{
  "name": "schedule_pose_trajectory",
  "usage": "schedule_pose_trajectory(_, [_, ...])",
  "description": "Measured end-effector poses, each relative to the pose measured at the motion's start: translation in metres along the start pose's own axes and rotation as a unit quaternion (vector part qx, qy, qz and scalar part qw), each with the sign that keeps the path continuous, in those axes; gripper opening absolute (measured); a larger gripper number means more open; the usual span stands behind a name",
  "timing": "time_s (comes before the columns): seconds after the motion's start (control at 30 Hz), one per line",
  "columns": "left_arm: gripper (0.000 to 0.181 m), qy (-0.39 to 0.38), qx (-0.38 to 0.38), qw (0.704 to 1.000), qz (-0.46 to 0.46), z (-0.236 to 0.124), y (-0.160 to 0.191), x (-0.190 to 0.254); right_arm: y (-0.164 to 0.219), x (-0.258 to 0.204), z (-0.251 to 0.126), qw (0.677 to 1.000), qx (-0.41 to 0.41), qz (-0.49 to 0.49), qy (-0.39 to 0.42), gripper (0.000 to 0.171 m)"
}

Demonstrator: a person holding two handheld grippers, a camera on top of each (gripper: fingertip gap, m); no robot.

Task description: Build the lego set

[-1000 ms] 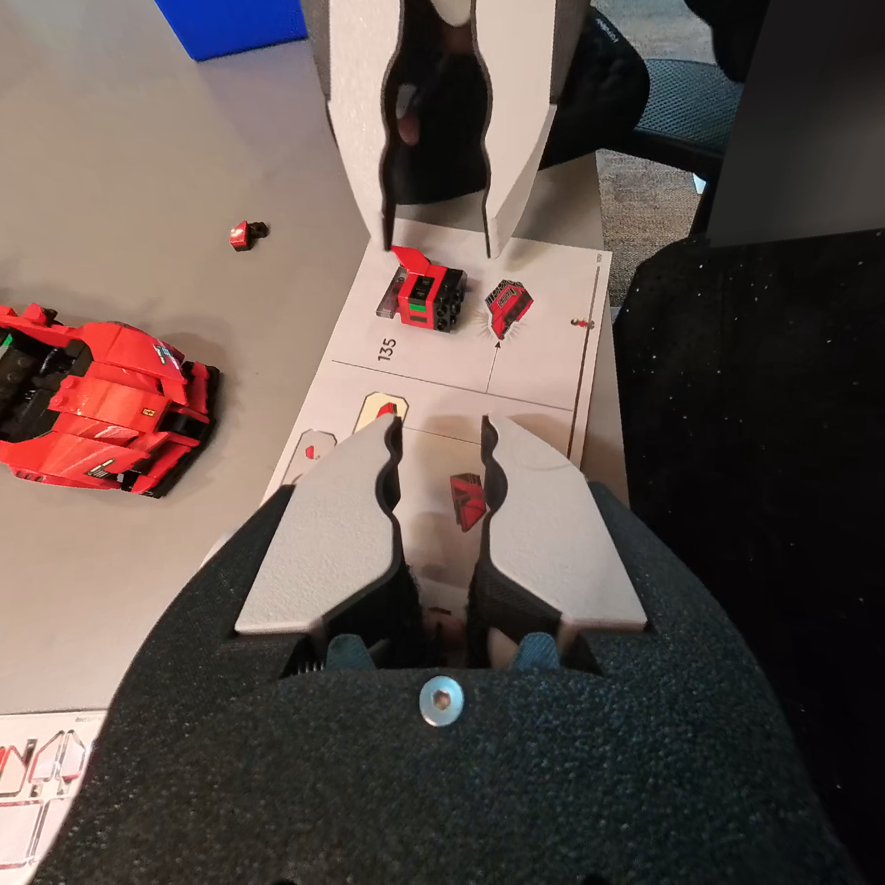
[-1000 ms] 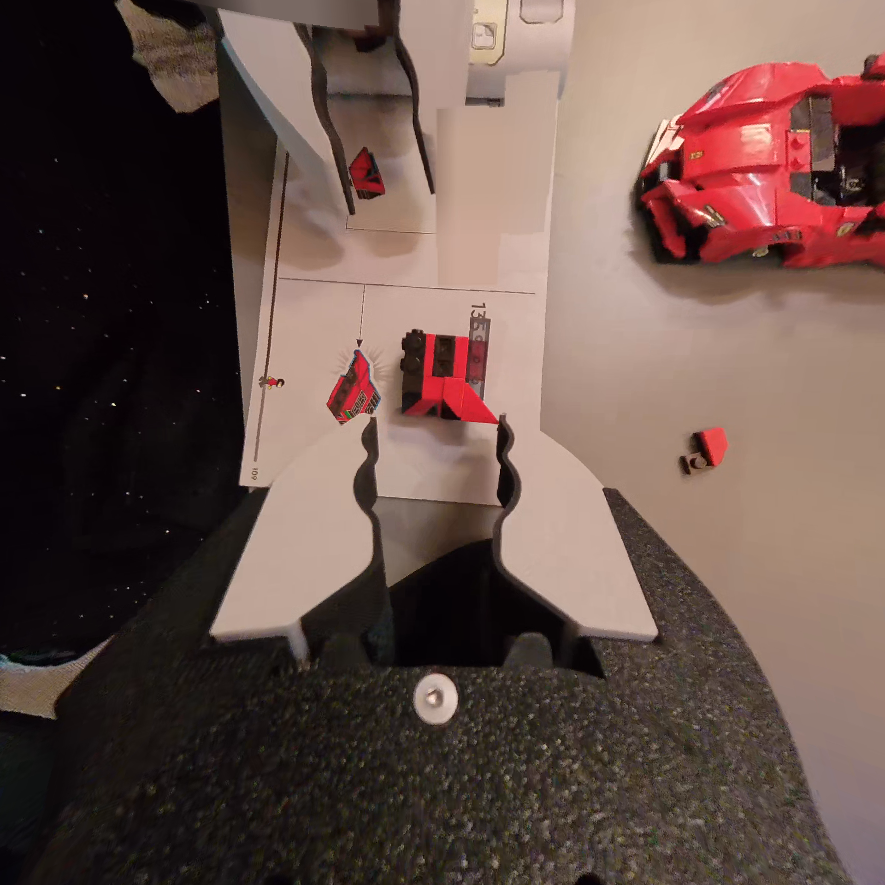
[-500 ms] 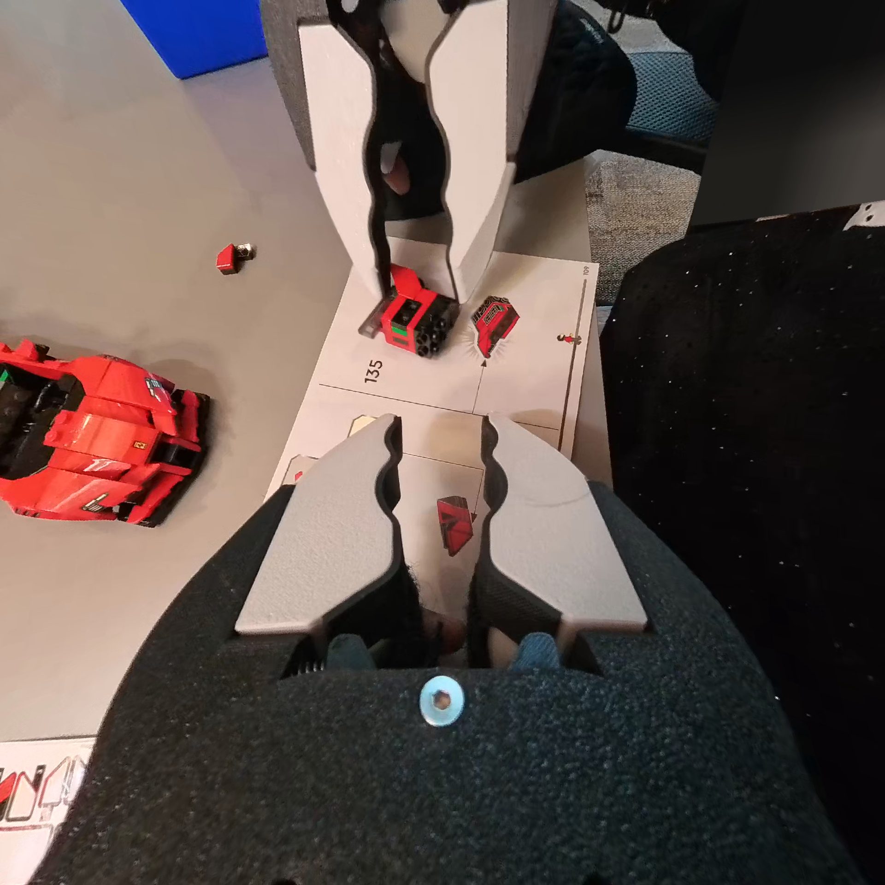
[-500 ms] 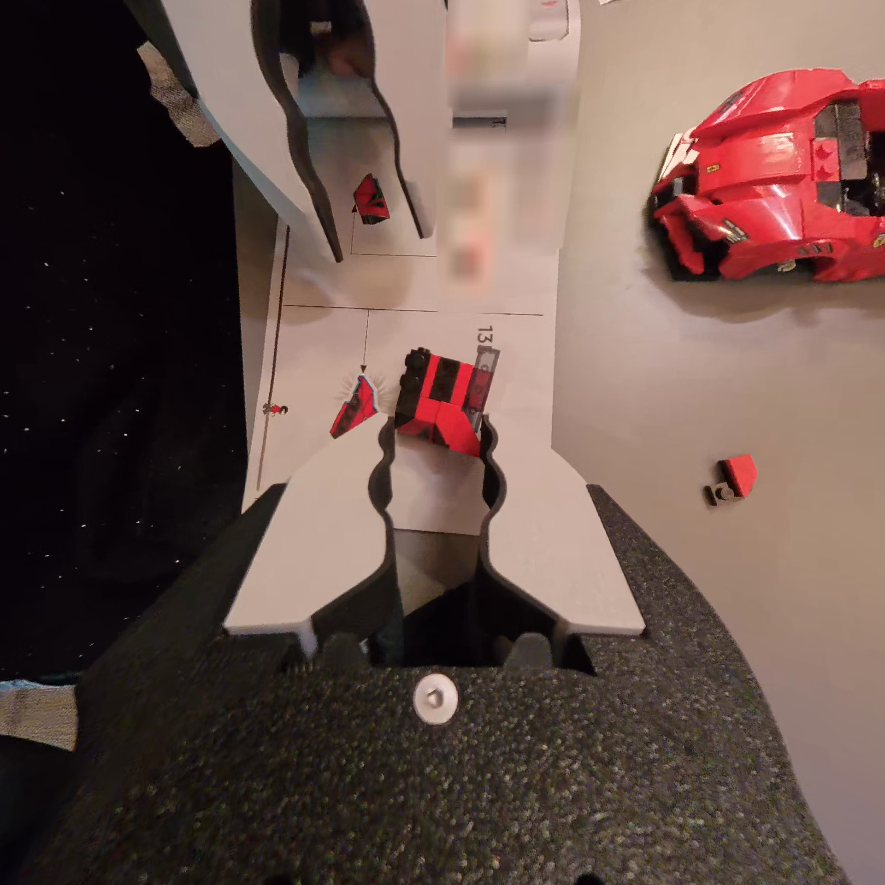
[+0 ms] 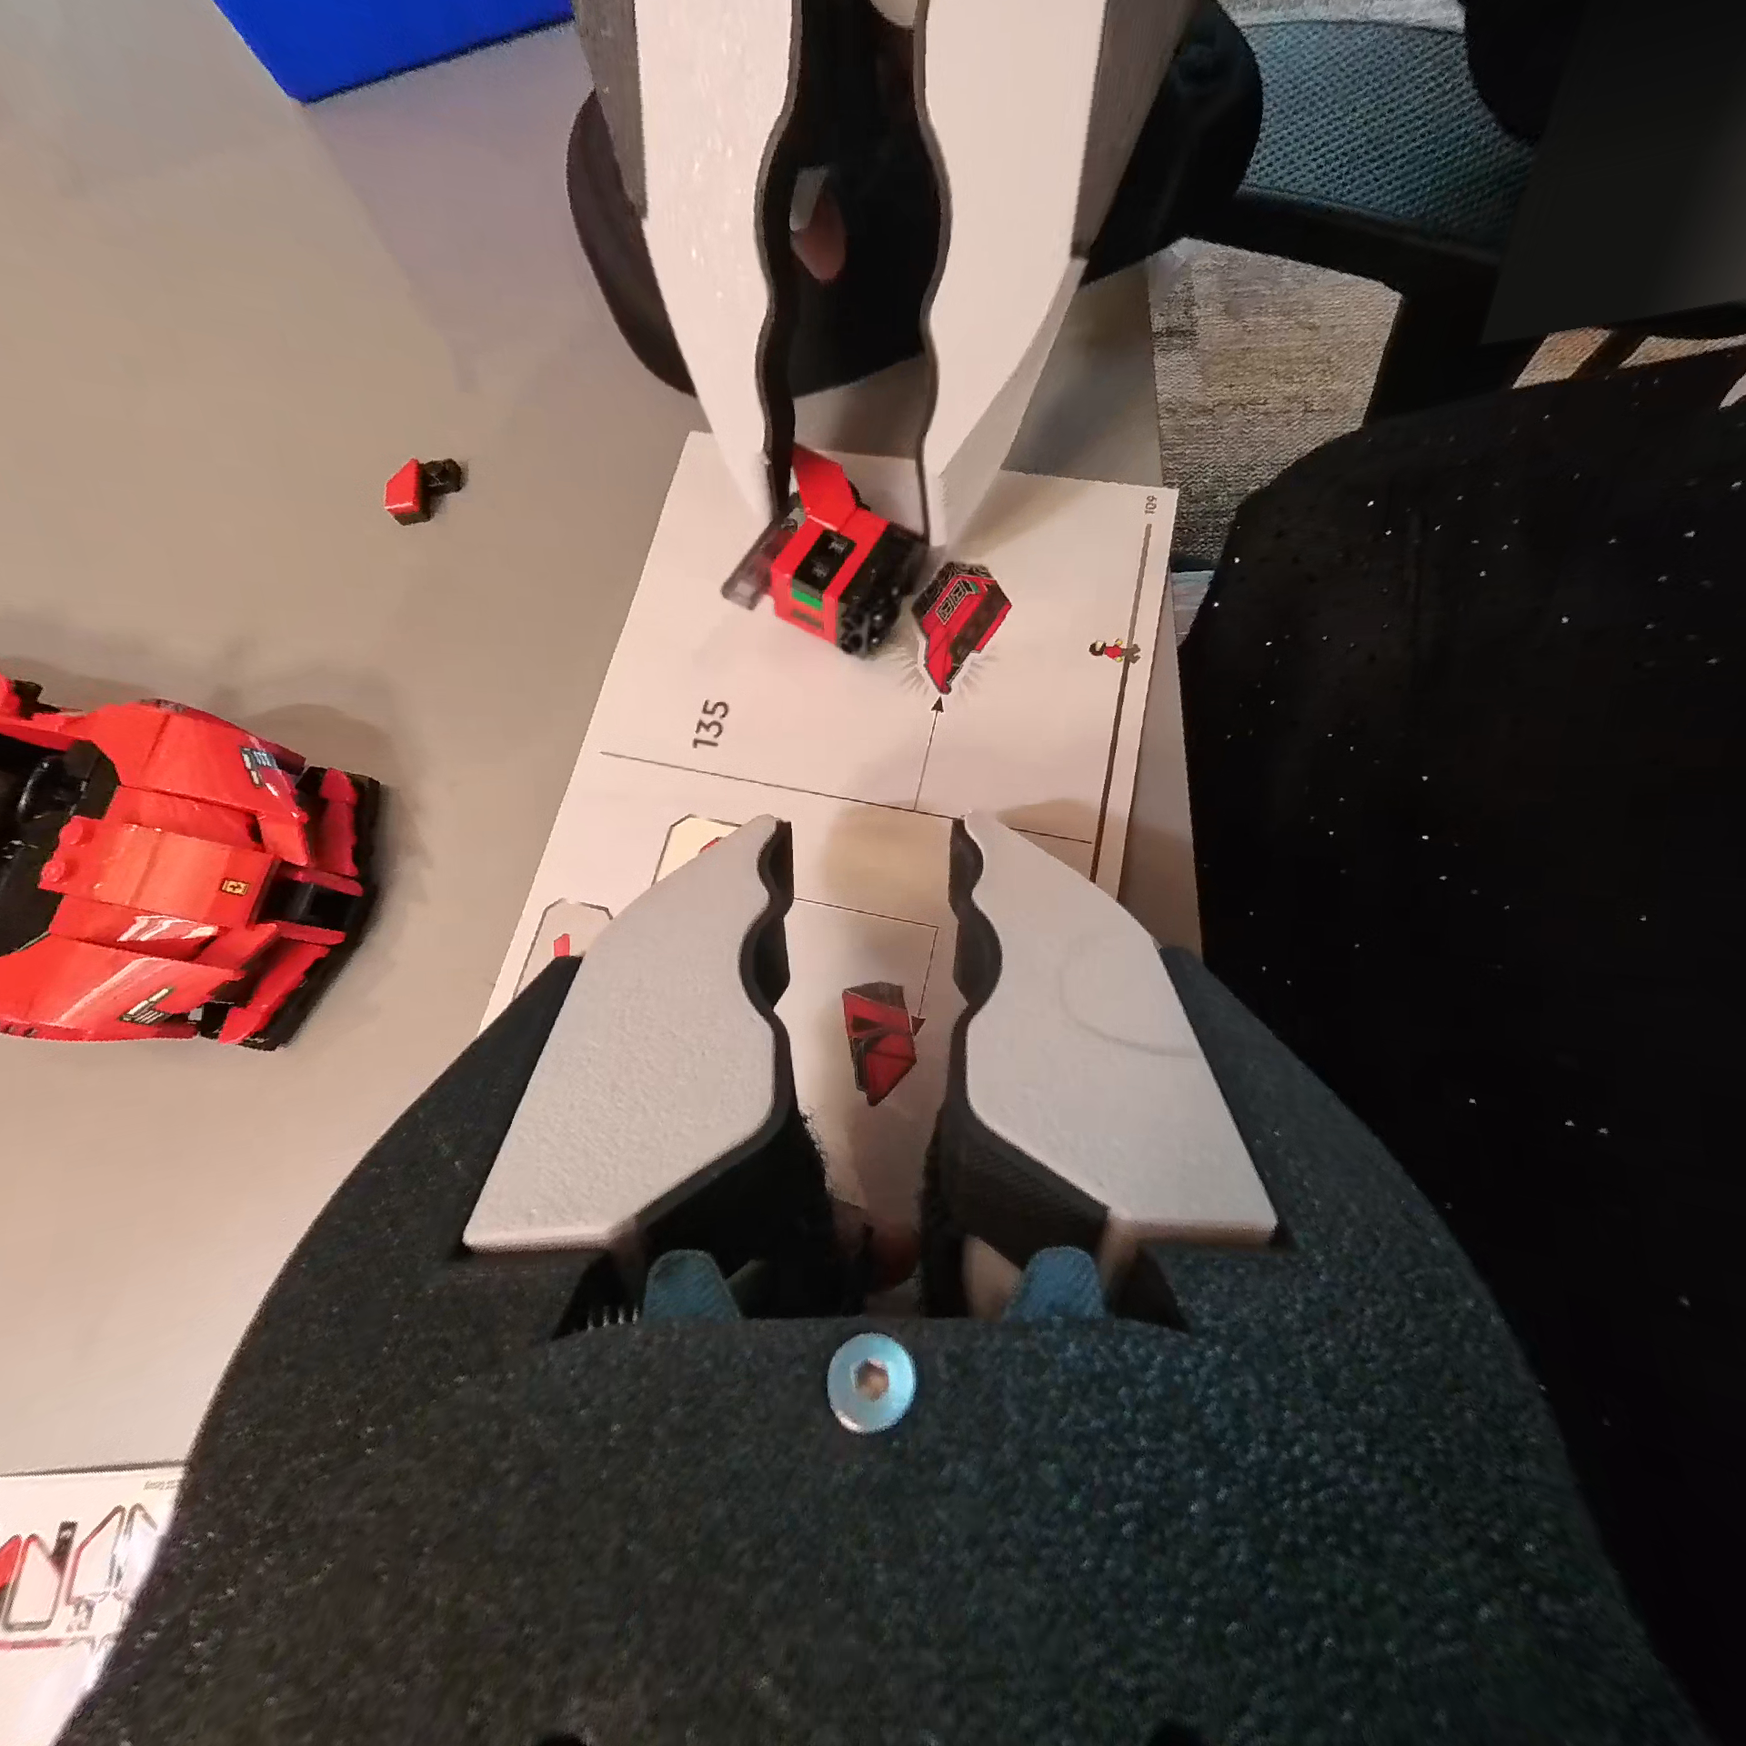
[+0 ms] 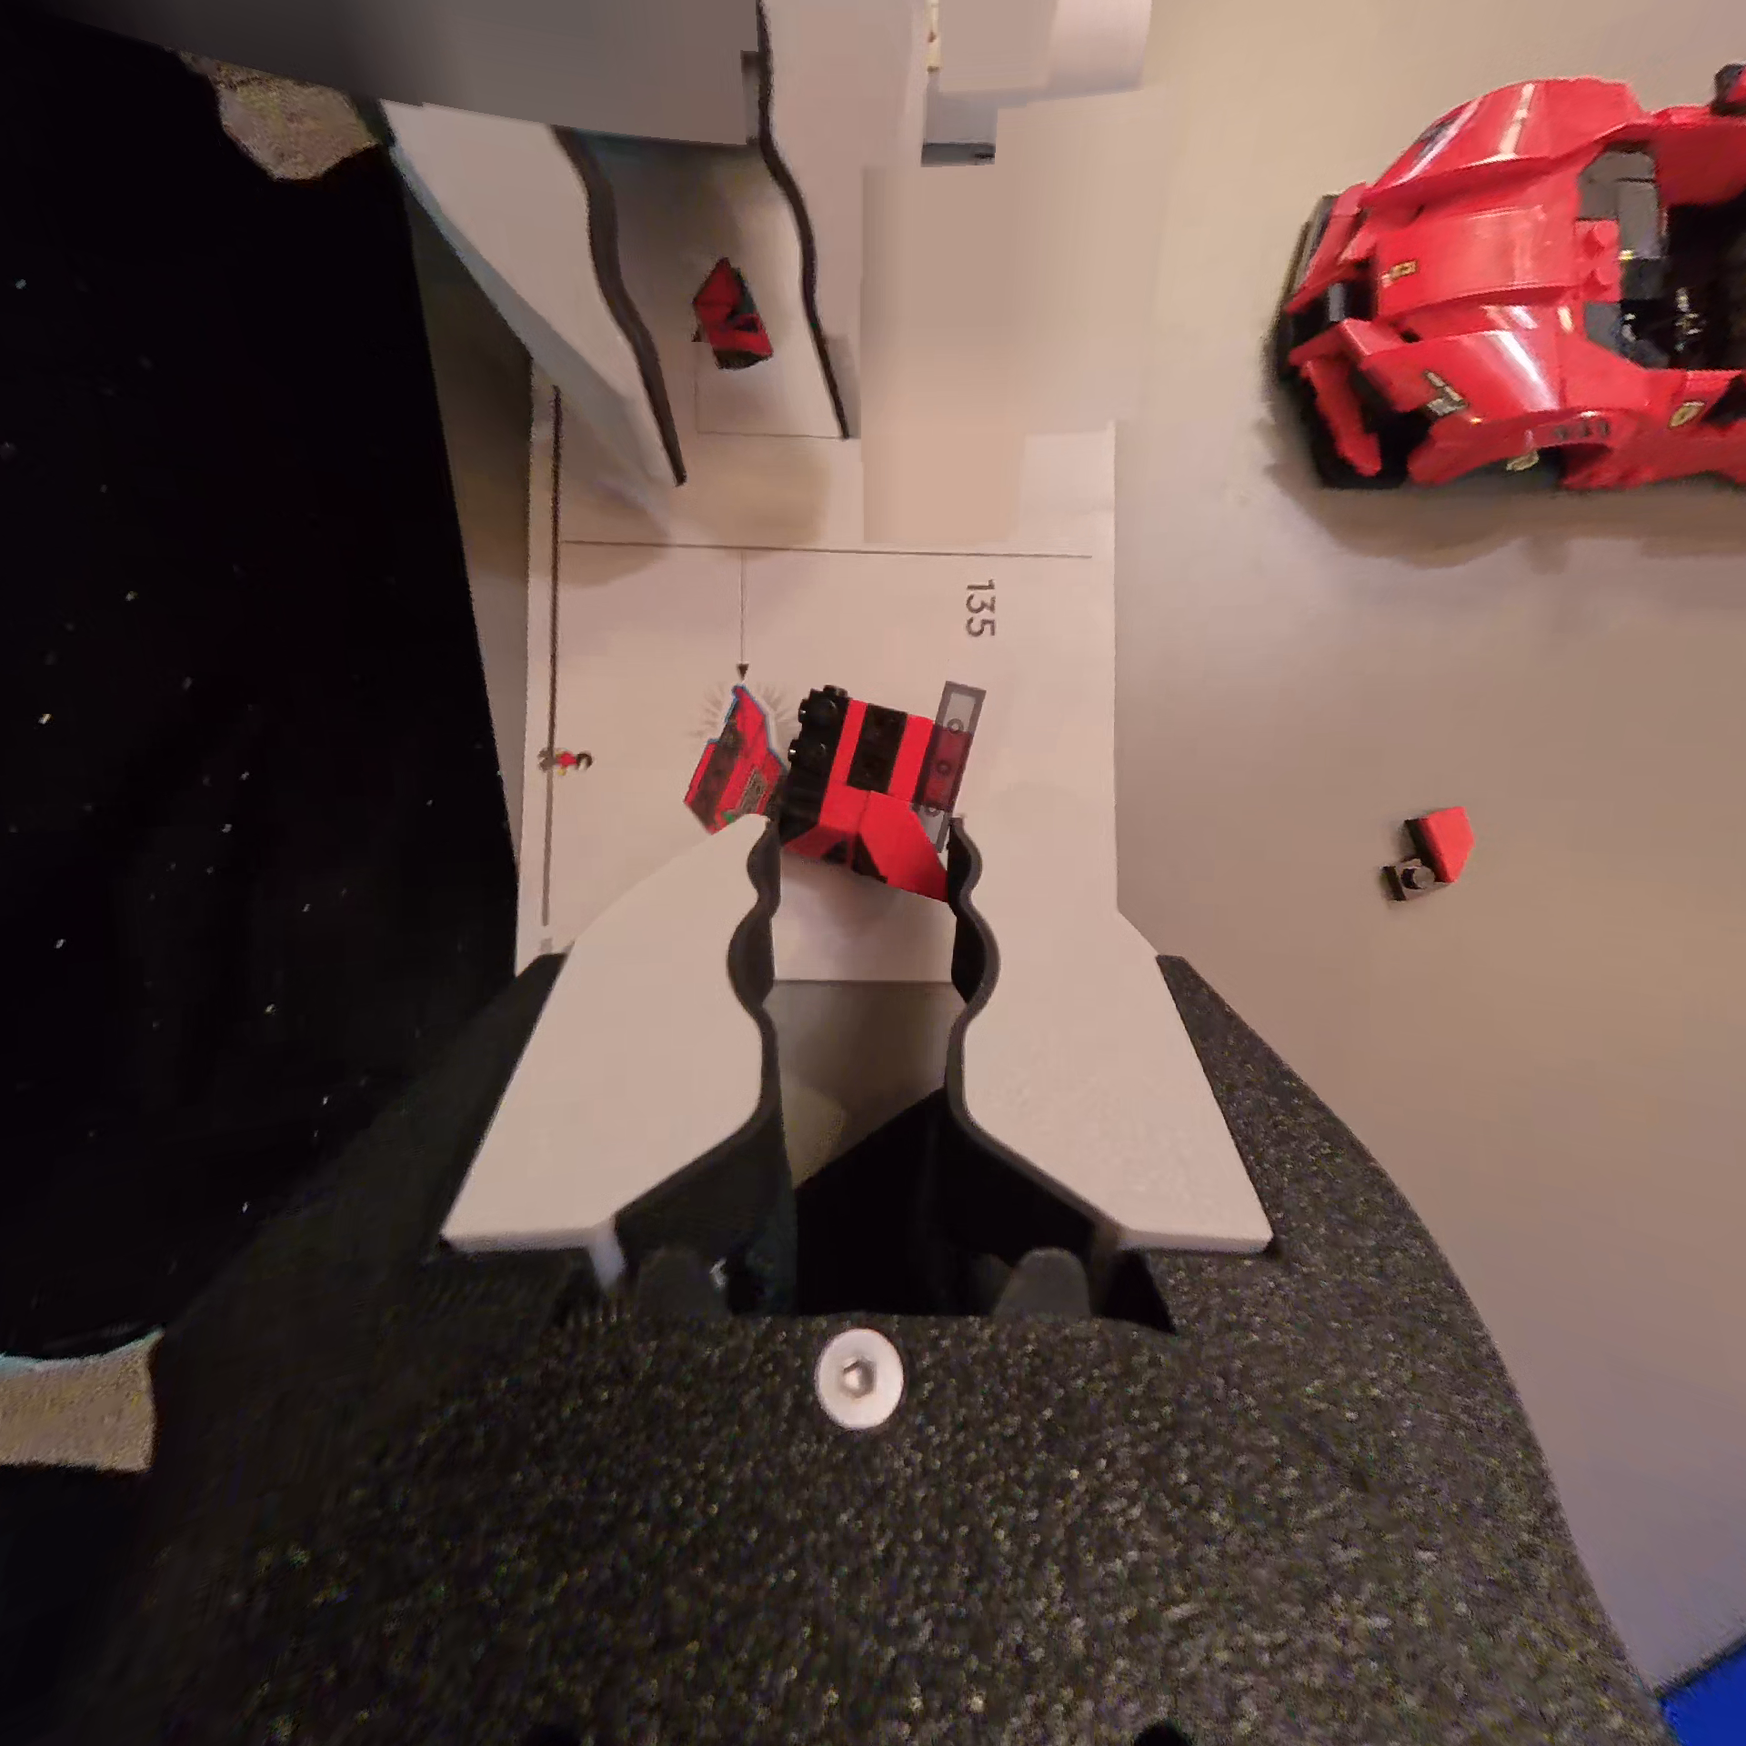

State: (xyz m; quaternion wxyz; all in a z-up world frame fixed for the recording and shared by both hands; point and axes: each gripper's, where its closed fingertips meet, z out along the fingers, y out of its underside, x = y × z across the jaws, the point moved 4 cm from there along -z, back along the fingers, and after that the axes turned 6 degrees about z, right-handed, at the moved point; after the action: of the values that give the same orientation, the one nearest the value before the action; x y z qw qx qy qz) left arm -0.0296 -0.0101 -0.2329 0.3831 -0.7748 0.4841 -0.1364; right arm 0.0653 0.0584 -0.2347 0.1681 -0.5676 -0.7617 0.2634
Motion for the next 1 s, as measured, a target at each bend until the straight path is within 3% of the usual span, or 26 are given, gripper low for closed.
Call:
schedule_pose_trajectory(0.27, [0.03, 0.01, 0.002, 1.0, 0.004, 0.001, -0.003, 0.003, 0.01, -0.016, -0.008, 0.998, -0.021, -0.038, -0.05, 0.034])
schedule_pose_trajectory(0.8, [0.03, 0.014, -0.005, 1.0, 0.0, 0.004, 0.002, 0.003, 0.01, -0.019, -0.007, 0.996, -0.029, -0.061, -0.059, 0.034])
schedule_pose_trajectory(1.0, [0.03, 0.018, -0.003, 1.0, 0.003, 0.005, 0.0, 0.003, -0.003, -0.015, 0.002, 0.975, -0.06, -0.19, -0.1, 0.039])
